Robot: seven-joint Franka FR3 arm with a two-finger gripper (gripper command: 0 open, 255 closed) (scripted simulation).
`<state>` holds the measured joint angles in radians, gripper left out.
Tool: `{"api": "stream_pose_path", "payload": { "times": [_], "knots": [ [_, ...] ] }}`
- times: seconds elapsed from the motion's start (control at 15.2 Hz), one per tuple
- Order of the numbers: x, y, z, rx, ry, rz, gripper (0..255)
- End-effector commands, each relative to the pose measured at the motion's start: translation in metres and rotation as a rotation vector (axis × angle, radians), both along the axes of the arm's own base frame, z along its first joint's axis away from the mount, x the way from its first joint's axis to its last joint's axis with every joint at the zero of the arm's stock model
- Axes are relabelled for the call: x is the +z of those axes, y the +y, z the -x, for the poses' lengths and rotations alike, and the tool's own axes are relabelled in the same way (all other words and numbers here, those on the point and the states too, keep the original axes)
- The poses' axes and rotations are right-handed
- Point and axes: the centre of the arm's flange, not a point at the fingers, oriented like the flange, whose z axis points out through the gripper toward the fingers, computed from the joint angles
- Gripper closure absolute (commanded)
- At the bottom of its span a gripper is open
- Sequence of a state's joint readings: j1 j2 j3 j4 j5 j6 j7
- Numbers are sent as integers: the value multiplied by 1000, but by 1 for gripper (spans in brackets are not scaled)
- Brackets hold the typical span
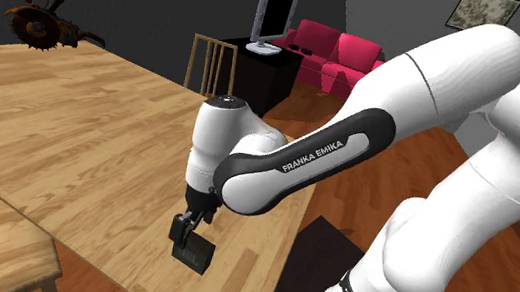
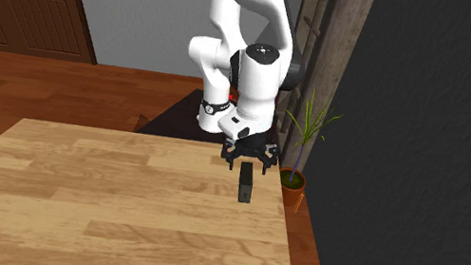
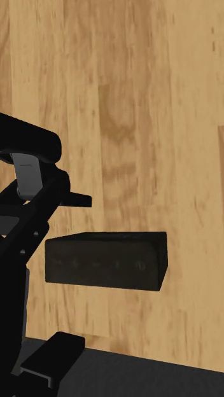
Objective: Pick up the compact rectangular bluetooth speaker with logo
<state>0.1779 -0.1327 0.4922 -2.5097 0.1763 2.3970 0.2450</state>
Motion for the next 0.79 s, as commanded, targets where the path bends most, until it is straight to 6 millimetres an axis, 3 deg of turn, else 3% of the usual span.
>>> {"api": "stream_pose_path", "payload": {
  "times": [0.0, 0.26, 0.4, 0.46, 0.73],
  "knots": [
    [-10, 1, 1, 1, -1, -1, 0],
    [-35, 1, 1, 1, -1, -1, 0],
    [-35, 1, 1, 1, -1, -1, 0],
    [-34, 2, 1, 1, -1, -1, 255],
    [-35, 2, 1, 1, -1, -1, 255]
  ]
}}
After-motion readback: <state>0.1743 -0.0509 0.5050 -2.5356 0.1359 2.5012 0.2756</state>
